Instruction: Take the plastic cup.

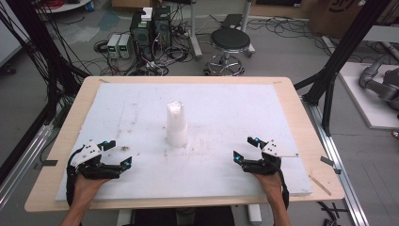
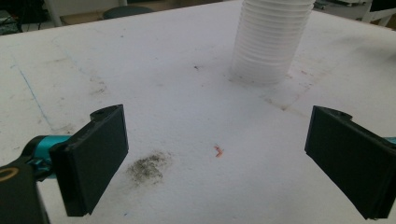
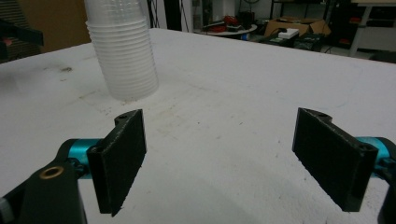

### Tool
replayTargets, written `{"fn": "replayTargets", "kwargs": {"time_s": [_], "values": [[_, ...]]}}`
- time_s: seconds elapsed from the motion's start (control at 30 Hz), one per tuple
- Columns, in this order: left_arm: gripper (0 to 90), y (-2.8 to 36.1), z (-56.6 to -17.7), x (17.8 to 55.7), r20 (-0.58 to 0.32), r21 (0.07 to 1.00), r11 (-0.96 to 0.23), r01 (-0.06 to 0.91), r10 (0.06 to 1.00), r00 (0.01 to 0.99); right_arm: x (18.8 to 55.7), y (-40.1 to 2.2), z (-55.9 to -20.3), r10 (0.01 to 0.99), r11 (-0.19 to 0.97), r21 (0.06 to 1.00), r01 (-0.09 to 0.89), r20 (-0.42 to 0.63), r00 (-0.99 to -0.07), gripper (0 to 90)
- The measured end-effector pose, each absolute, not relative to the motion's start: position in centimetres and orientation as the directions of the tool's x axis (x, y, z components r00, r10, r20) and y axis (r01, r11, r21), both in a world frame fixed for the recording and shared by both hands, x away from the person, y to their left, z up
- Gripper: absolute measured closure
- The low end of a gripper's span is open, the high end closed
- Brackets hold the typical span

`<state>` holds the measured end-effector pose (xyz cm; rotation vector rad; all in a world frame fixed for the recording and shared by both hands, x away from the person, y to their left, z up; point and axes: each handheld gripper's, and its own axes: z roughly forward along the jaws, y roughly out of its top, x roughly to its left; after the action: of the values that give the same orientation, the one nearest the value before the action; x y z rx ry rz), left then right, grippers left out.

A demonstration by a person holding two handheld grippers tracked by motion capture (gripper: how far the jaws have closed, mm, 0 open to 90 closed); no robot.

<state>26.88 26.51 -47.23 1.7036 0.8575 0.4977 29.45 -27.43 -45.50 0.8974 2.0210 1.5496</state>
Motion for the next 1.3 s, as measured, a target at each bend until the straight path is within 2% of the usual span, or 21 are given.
{"fn": "replayTargets", "kwargs": {"time_s": [0.63,0.67,0.83,1.1,1.3], "values": [[6.1,26.7,-47.2,27.2,-0.121,0.945,-0.121,0.303,0.732,0.671,29.3,-27.4,-45.5,0.723,0.163,0.962,0.221,0.036,-0.689,17.7],[6.1,26.6,-47.1,27.1,-0.094,0.947,-0.141,0.287,0.735,0.671,29.3,-27.4,-45.5,0.724,0.165,0.962,0.218,0.032,-0.689,17.7],[6.1,26.9,-46.7,27.0,-0.097,0.954,-0.122,0.273,0.737,0.669,29.3,-27.4,-45.5,0.725,0.165,0.962,0.218,0.031,-0.688,17.7],[6.1,26.8,-44.3,27.1,-0.086,0.967,-0.102,0.232,0.727,0.681,29.3,-27.4,-45.5,0.726,0.160,0.964,0.214,0.032,-0.687,17.7],[6.1,26.1,-40.6,28.2,-0.066,0.979,-0.092,0.182,0.702,0.709,29.3,-27.4,-45.5,0.725,0.161,0.963,0.218,0.035,-0.688,17.7]]}}
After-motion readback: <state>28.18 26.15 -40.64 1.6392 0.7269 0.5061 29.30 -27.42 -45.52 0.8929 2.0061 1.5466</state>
